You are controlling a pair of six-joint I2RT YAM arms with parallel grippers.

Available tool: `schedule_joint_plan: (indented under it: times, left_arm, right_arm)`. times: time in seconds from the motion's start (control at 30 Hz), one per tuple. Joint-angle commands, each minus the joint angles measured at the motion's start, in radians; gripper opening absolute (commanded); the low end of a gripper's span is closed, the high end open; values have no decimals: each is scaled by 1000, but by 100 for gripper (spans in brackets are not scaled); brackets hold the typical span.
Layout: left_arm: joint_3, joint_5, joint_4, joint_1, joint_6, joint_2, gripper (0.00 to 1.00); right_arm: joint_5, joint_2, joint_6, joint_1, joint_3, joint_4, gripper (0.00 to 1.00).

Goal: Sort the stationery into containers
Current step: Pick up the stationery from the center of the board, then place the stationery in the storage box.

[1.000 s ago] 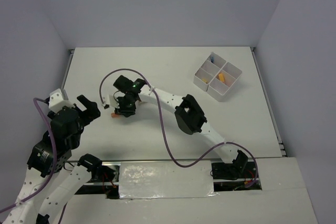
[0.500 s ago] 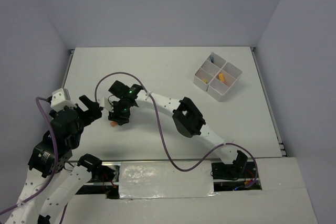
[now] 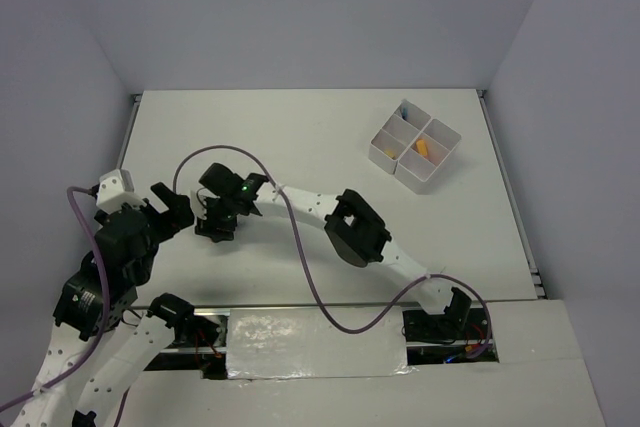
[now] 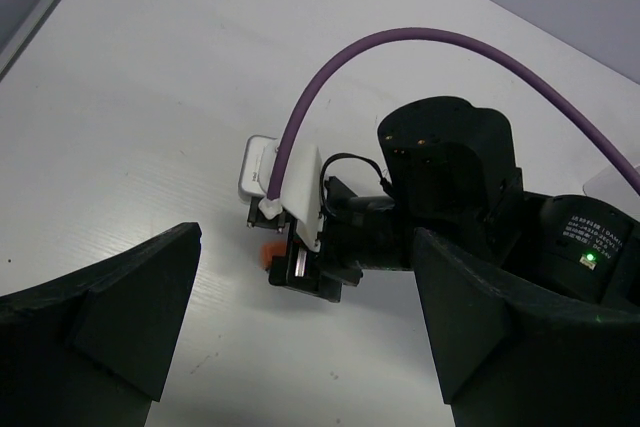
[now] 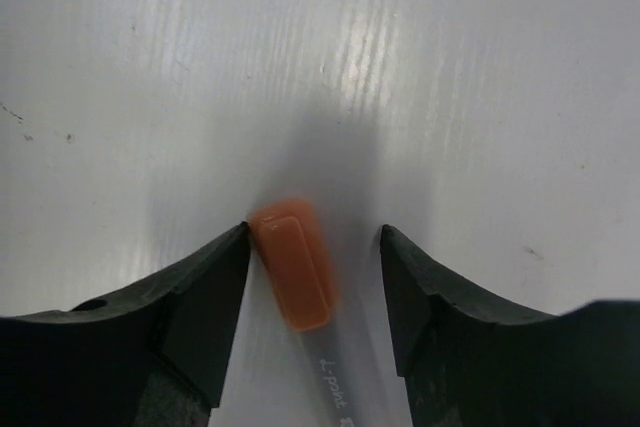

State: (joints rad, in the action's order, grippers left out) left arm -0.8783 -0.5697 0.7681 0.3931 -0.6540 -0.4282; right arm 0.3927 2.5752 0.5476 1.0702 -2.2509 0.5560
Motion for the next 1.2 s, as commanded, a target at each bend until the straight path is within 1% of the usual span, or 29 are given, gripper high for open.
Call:
schedule_joint_plan:
  times: [0.0, 0.03, 0.07, 0.17, 0.2, 0.23, 0.27, 0.3, 0.33, 0.37, 0.43, 0.47, 0.5, 0.53, 0.57, 0.6, 0.63, 0.67, 0.7, 0.73, 0.77, 0.9, 0.97, 1.03, 1.07, 1.1, 1.17]
  left_arm:
    - [-1, 7, -50, -7, 24, 12, 99]
    - [1, 7, -50, -7, 24, 14, 99]
    - [-1, 7, -50, -7, 24, 14, 99]
    - [-1, 5, -50, -7, 24, 17, 99]
    - [1, 5, -50, -7, 24, 19, 99]
    - [1, 5, -50, -7, 24, 19, 99]
    - [1, 7, -50, -7, 24, 17, 99]
    - [2, 7, -50, -7, 24, 17, 99]
    - [1, 7, -50, -7, 24, 17, 99]
    - [1, 7, -50, -7, 24, 16, 99]
    - [-1, 4, -50, -7, 22, 14, 99]
    - [1, 4, -50, -7, 24, 16, 99]
    - [1, 4, -50, -7, 24, 16, 99]
    - [2, 4, -50, -7, 22, 16, 99]
    - [2, 4, -52, -7, 22, 16, 99]
    - [2, 5, -50, -7, 22, 16, 99]
    - [1, 4, -50, -7, 22, 16, 99]
    - [1, 5, -50, -7, 22, 16, 99]
    - [2, 8, -52, -7, 24, 16, 99]
    - [2, 7, -53, -7, 24, 17, 99]
    - [2, 8, -52, -7, 24, 19, 99]
    - [4, 13, -55, -7, 24, 23, 99]
    - [6, 13, -55, -7, 24, 26, 99]
    - [6, 16, -56, -7, 24, 29, 99]
    - [7, 17, -58, -7, 25, 31, 99]
    - [10, 28, -59, -7, 28, 32, 99]
    - [13, 36, -69, -7, 33, 32, 99]
  right_arm:
    - [-77, 62, 28, 30, 37, 76, 61]
    - [-75, 71, 29, 30, 39, 82, 56]
    - [-77, 72, 31, 31, 43, 88, 45]
    - [-91, 66, 34, 31, 89, 90, 32]
    - [-101, 53, 34, 33, 123, 82, 30]
    - [-103, 45, 37, 30, 143, 78, 24]
    - [-98, 34, 38, 30, 178, 70, 13]
    - [-98, 13, 26, 30, 194, 44, 9]
    - [-95, 1, 17, 27, 211, 26, 0]
    - [-85, -15, 5, 24, 235, 9, 0]
    - [-54, -75, -50, 14, 270, -83, 0]
    - [-57, -102, -73, 10, 321, -123, 0]
    - [-67, -168, -130, 7, 352, -225, 0]
    - [-78, -202, -158, 1, 387, -282, 0]
    - [-84, -245, -187, -22, 465, -336, 0]
    - [-75, -327, -237, -32, 506, -451, 0]
    - [-62, -370, -259, -47, 552, -508, 0]
    - [-20, -416, -282, -79, 647, -557, 0]
    - [1, -500, -322, -93, 692, -678, 0]
    - [14, -536, -339, -113, 765, -723, 0]
    - [34, -599, -366, -140, 793, -775, 0]
    - [40, -716, -367, -216, 864, -763, 0]
    - [14, -797, -331, -252, 899, -756, 0]
    - [-23, -854, -296, -334, 951, -742, 0]
    - [-22, -903, -254, -369, 967, -723, 0]
    - [4, -926, -230, -442, 981, -717, 0]
    - [-26, -975, -164, -508, 1013, -690, 0]
